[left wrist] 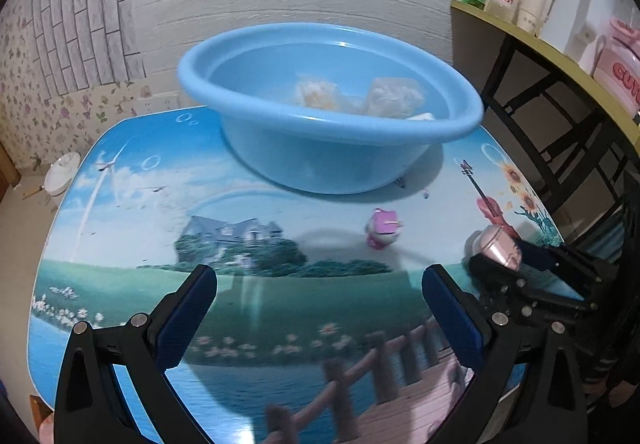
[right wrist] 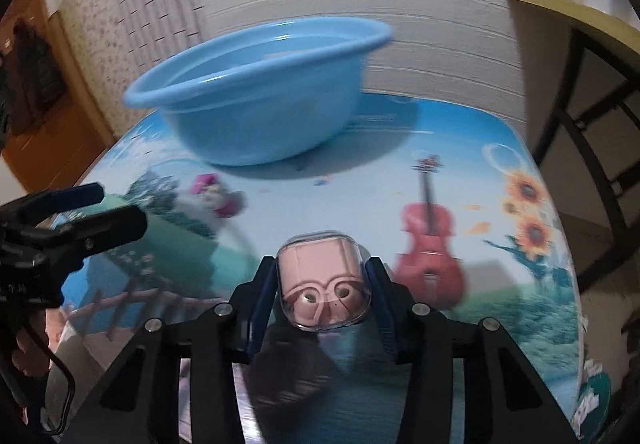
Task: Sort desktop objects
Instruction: 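Grasp the pink clear-lidded case with the right tool, then grasp the pink-capped bottle with the left tool while the right tool holds the pink case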
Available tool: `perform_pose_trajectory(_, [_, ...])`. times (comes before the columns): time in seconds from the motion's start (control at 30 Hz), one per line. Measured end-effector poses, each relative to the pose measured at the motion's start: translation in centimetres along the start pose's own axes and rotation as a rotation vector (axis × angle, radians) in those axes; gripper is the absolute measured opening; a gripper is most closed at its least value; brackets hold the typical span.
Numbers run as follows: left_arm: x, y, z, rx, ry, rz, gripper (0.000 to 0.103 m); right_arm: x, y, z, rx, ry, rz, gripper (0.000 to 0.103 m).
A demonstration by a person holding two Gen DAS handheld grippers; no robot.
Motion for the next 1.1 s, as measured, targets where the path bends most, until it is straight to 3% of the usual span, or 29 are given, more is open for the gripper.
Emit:
perform_pose_trajectory(0.23, [0.6, 1.2, -1.9, 0.015, 0.01, -0.002, 0.103, 0.0, -0.6, -3.1, -0.031, 0.055, -0.014, 0.046])
perform_pose_trajectory(0.6, [1.1, 3.4, -2.3, 0.012, -0.075, 0.029, 0.102, 0.1, 0.1, -3.0, -0.031, 0.06, -0.032, 0.046])
perform_pose_trajectory(0.77, [1.1, 4.0, -2.7, 0.028, -0.058, 0.03, 0.094, 0.1, 0.0, -2.9, -0.019, 0.06, -0.029, 0.046])
perform_pose_trajectory(0.9, [1.2, 4.3, -2.7, 0.049, -0.043, 0.027, 0.094, 0.2, 0.1, -2.8, -0.016, 0.06, -0.032, 0.046])
perform_pose_trajectory(1.0, [1.6, 4.5, -2.7, 0.06, -0.034, 0.02, 0.084, 0.2, 0.1, -2.8, -0.014, 0.062, -0.033, 0.046])
perform_pose_trajectory(1.1, [1.7, 5.1, -2.9, 0.056, -0.03, 0.032, 0.062, 0.2, 0.1, -2.8, -0.015, 0.061, -0.033, 0.047])
Point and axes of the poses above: each gripper's, at about its wrist camera, not at the fingertips, and y roughly the way its jaws point, z to its left, x to its top, the point moved 9 cm from there along y, roughly the way its jaws point, and after that the axes turned 3 degrees about y, right-handed, at the moved point
